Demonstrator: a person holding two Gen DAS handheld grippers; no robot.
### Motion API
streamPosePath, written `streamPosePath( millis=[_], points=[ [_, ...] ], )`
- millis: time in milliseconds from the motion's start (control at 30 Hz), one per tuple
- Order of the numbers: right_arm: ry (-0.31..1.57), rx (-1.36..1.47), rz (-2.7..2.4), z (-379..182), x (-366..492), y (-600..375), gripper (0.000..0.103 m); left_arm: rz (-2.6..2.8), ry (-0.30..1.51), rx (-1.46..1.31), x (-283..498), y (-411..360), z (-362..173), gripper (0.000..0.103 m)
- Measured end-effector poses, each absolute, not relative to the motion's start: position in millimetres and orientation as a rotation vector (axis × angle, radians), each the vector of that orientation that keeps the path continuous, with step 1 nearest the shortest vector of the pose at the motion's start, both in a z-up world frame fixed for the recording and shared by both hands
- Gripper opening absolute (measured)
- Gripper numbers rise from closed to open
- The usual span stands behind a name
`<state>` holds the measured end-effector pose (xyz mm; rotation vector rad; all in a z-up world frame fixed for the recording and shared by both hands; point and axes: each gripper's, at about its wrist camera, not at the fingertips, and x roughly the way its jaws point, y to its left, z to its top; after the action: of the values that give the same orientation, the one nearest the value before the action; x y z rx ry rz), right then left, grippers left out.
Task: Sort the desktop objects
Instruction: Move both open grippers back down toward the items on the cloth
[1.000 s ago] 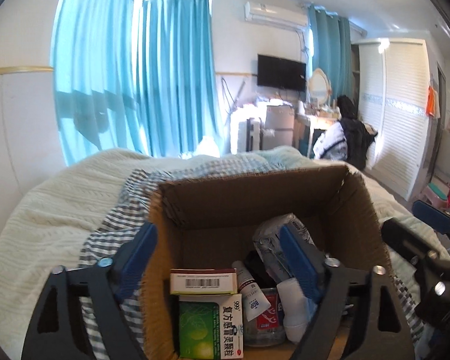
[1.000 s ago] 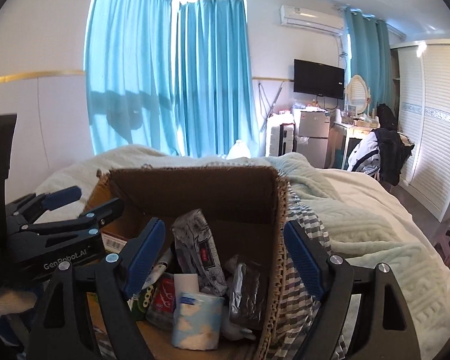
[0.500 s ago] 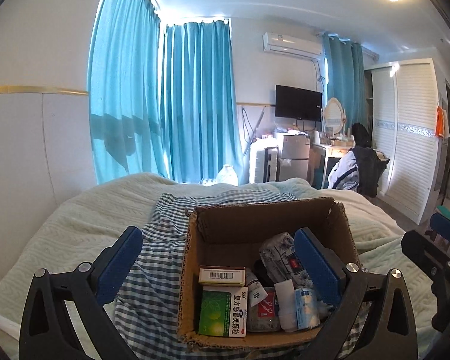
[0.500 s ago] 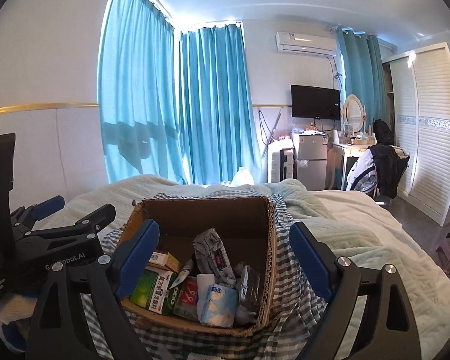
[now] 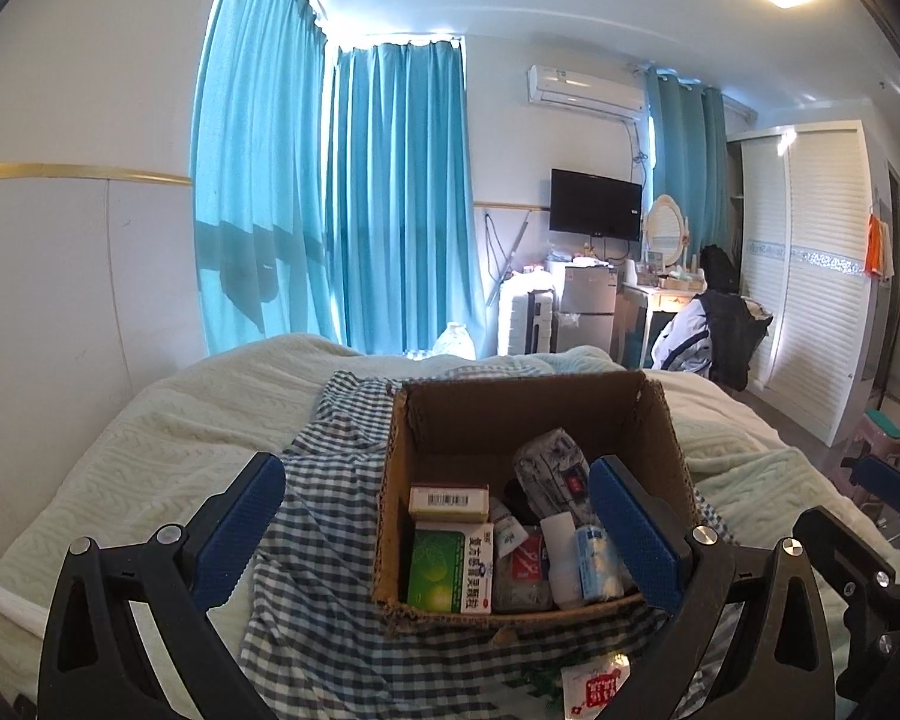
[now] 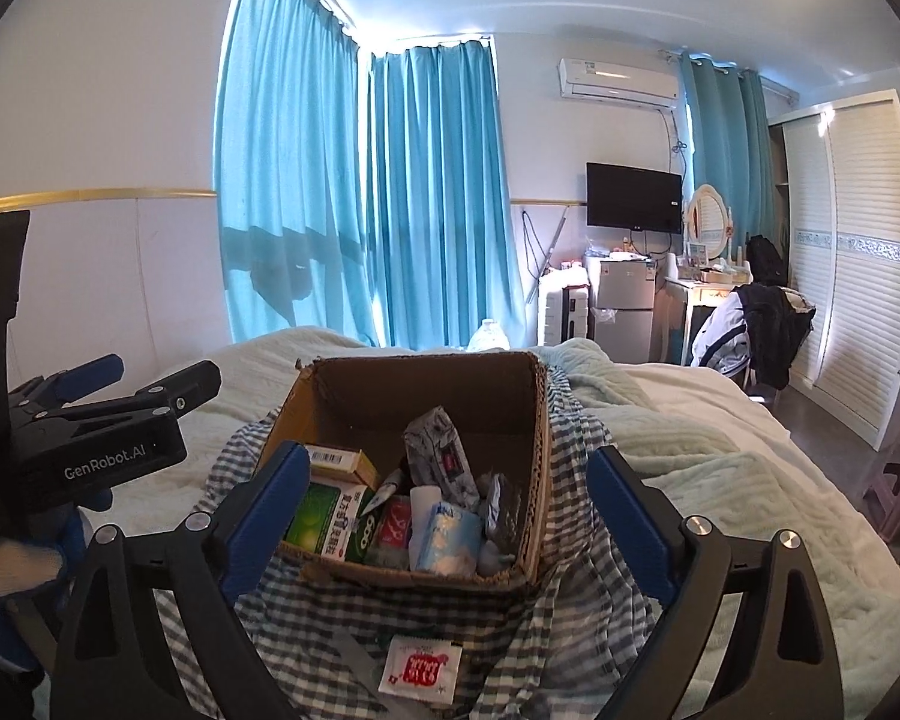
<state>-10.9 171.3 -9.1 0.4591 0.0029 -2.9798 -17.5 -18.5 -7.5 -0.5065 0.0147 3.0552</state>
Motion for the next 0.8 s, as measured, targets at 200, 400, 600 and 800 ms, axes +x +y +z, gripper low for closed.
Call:
streamPosePath(
  millis=[200,400,600,800],
  points=[
    [0.046,0.518,-2.964,-29,-6,166,0.094,3.004,0.023,-0.61,-19,-14,-38,0.103],
    [0.053,0.677,-2.929,-66,-22,167,0.087,2.981,0.008,-0.72,-28,-8,-80,0.103],
    [0.03,0.865,-2.863,-110,-44,166,0.082,2.92,-0.017,-0.901,-43,-8,-122,0.103],
    [0.053,1.039,-2.773,-155,-65,153,0.081,2.844,0.004,-1.128,-68,-1,-169,0.097]
  ],
)
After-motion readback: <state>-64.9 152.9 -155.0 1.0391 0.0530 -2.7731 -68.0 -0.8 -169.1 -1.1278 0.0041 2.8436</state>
